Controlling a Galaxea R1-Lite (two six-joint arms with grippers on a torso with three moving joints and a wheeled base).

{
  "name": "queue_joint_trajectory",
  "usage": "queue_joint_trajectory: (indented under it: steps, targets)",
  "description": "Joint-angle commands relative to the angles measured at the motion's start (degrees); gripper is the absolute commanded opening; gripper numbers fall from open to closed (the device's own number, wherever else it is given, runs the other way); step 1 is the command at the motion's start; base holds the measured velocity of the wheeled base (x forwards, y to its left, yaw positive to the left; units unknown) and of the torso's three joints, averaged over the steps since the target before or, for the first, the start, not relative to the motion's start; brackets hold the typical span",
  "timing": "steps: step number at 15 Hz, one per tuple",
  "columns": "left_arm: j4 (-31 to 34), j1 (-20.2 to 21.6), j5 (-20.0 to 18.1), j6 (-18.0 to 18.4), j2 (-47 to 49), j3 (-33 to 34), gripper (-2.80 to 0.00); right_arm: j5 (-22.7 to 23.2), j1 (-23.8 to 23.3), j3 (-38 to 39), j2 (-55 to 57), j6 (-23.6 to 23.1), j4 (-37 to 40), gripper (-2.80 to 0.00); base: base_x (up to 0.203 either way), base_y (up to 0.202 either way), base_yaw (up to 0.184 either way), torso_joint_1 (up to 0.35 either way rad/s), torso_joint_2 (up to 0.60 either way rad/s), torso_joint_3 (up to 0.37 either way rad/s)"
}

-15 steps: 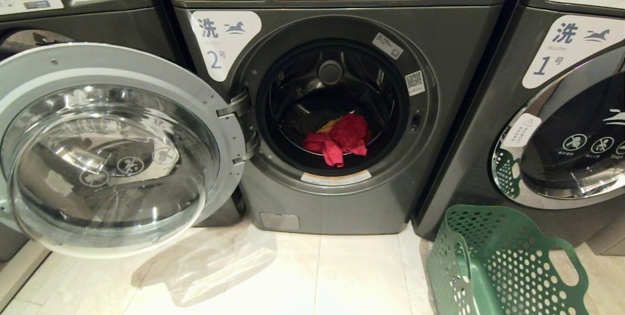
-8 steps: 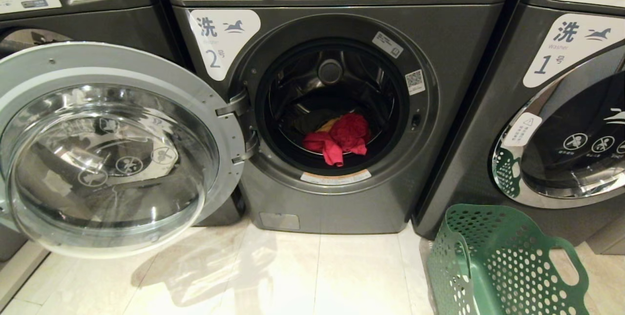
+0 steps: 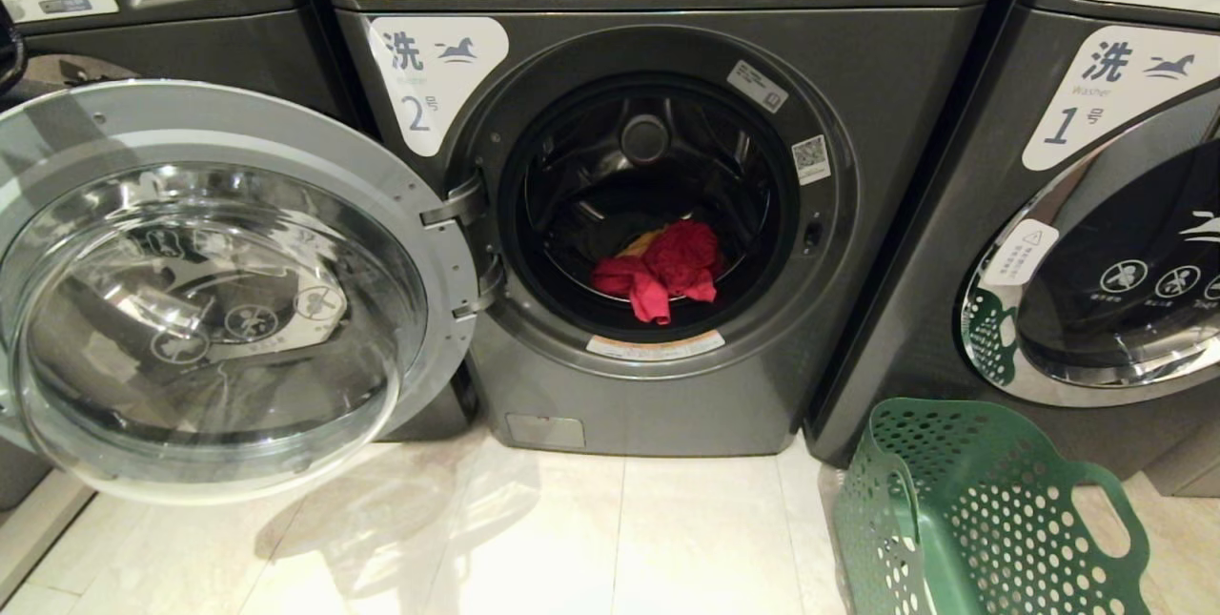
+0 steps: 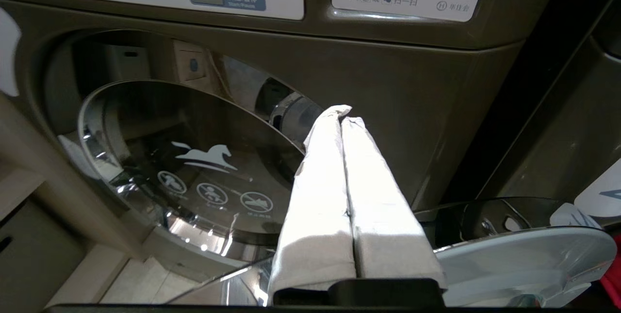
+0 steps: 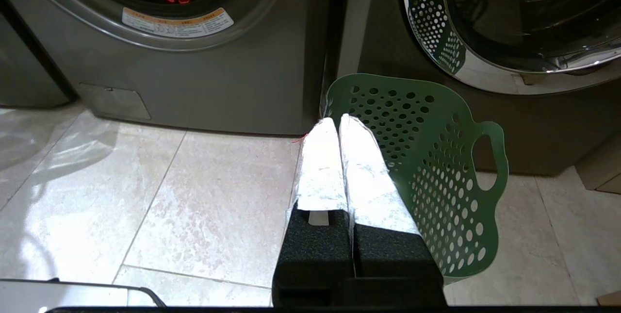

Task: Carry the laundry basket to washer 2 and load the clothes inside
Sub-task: Close the washing machine door with the left hand

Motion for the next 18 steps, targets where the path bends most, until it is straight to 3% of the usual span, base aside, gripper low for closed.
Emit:
queue_joint_trajectory:
  steps: [1,7,11,15,18]
  targets:
    - [-1.4,1.1,-2.8,-0.1,3.7,-0.9,-2.8,0.0,0.0,0.0,0.1,-0.1,0.0,-2.8,0.0,0.0,0.0,0.0,0.0,0.0]
    - [0.9,1.2,-3.0,-2.1,5.4,-0.9,-2.8,0.0,0.0,0.0,0.1,0.0,0.0,-2.8,0.0,0.0,0.0,0.0,0.0,0.0]
    - [14.4,1.1,-4.8,-2.1,3.0,-0.9,-2.8,-0.1,0.0,0.0,0.1,0.1,0.0,-2.8,0.0,0.0,0.0,0.0,0.0,0.0]
    - [21.9,0.9,-5.2,-1.9,0.6,-0.9,-2.8,-0.1,0.0,0.0,0.1,0.1,0.0,-2.8,0.0,0.0,0.0,0.0,0.0,0.0]
    - [32.8,0.1,-6.5,-1.9,-4.2,-0.9,-2.8,0.0,0.0,0.0,0.1,0.0,0.0,-2.8,0.0,0.0,0.0,0.0,0.0,0.0]
